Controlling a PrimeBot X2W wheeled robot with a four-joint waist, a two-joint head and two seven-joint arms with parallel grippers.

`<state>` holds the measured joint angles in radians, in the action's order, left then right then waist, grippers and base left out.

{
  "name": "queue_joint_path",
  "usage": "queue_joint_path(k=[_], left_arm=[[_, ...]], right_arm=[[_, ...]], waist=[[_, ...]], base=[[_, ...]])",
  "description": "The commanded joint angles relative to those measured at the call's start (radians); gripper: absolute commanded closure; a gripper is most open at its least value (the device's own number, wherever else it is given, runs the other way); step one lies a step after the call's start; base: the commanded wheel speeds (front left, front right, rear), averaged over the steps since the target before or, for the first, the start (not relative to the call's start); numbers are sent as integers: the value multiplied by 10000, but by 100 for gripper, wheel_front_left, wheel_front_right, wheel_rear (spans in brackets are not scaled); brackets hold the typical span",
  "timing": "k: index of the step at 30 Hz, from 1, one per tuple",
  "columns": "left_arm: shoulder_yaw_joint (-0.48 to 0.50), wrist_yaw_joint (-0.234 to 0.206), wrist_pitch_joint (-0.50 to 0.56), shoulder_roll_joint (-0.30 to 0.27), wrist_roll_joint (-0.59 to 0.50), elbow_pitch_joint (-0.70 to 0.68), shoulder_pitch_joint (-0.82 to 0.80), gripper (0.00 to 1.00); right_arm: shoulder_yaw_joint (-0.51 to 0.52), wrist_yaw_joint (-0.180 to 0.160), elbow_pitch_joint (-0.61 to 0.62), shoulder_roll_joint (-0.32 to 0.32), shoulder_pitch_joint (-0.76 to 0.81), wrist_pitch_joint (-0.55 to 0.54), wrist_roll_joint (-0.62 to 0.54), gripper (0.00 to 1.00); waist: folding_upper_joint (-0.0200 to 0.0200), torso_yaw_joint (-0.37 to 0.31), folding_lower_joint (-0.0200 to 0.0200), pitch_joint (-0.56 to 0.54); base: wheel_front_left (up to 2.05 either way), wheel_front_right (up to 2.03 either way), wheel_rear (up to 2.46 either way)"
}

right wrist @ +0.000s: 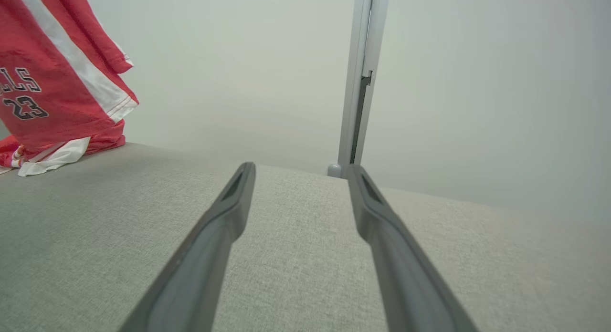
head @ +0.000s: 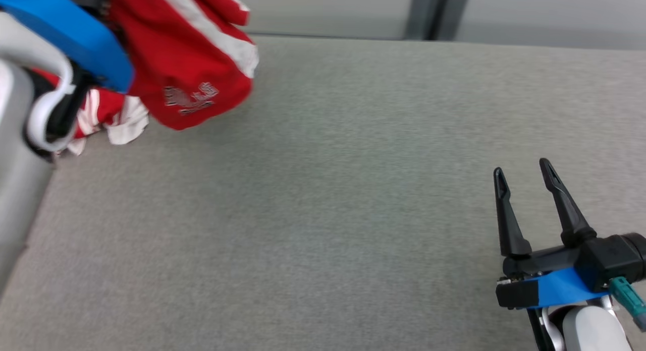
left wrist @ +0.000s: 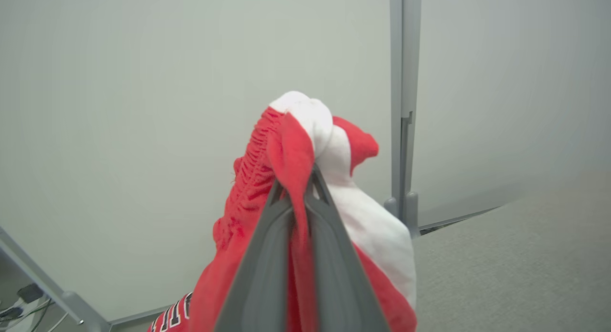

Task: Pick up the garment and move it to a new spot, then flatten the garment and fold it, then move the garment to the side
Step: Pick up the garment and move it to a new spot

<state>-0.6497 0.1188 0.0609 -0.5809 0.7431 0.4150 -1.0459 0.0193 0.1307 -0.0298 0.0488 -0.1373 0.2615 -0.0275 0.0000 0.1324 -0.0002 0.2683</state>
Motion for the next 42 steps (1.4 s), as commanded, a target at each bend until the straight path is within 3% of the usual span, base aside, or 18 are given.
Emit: queue_joint_path(k=[1, 5, 11, 16, 21, 24, 32, 38, 39, 41, 42], left_arm=[[-11, -173, 38, 274, 140, -386, 179, 100], [-65, -668, -48, 1127, 501, -1314, 577, 100], [-285, -1345, -1325, 3095, 930, -1975, 1708, 100], [-634, -1246, -2827, 4366, 1071, -1259, 3241, 100], [-623, -1049, -3258, 4722, 395, 213, 4654, 100], [72, -900, -3273, 4798, -115, 598, 5370, 100], [2238, -692, -3271, 5084, -1448, 449, 7061, 100], [2917, -488, -3273, 5277, -1952, 574, 7935, 100], [2952, -474, -3273, 5292, -1979, 640, 8040, 90], [2952, -396, -3273, 5302, -1961, 671, 8168, 54], [2876, -384, -3273, 5305, -1855, 703, 8246, 22]], right_arm=[[75, 1, -67, 25, 10, 50, 127, 0], [346, 1, -174, 24, 121, 50, 369, 0], [1015, 1, -213, 24, 194, 47, 420, 0], [1323, 1, -256, 21, 140, 46, 415, 0], [1381, 1, -258, 22, 0, 46, 498, 0], [1360, 1, -292, 22, -28, 46, 550, 0], [1335, 1, -366, 24, -52, 47, 451, 0], [1228, 1, -473, 22, 79, 47, 391, 0], [1188, 1, -495, 22, 93, 47, 400, 0], [1096, 1, -545, 24, 120, 47, 409, 0], [1052, 1, -569, 22, 140, 47, 408, 0]], waist=[[0, -703, 2, -607], [0, -1273, 2, -872], [0, -1748, 2, -808], [0, -1907, 2, -570], [0, -1930, 2, -350], [0, -1917, 2, -284], [0, -1796, 2, -390], [0, -1669, 2, -574], [0, -1658, 2, -604], [0, -1631, 2, -660], [0, -1621, 2, -693]], base=[[0, 0, 0], [0, 0, 0], [0, 0, 0], [0, 0, 0], [0, 0, 0], [0, 0, 0], [0, 0, 0], [0, 0, 0], [0, 0, 0], [0, 0, 0], [0, 0, 0]])
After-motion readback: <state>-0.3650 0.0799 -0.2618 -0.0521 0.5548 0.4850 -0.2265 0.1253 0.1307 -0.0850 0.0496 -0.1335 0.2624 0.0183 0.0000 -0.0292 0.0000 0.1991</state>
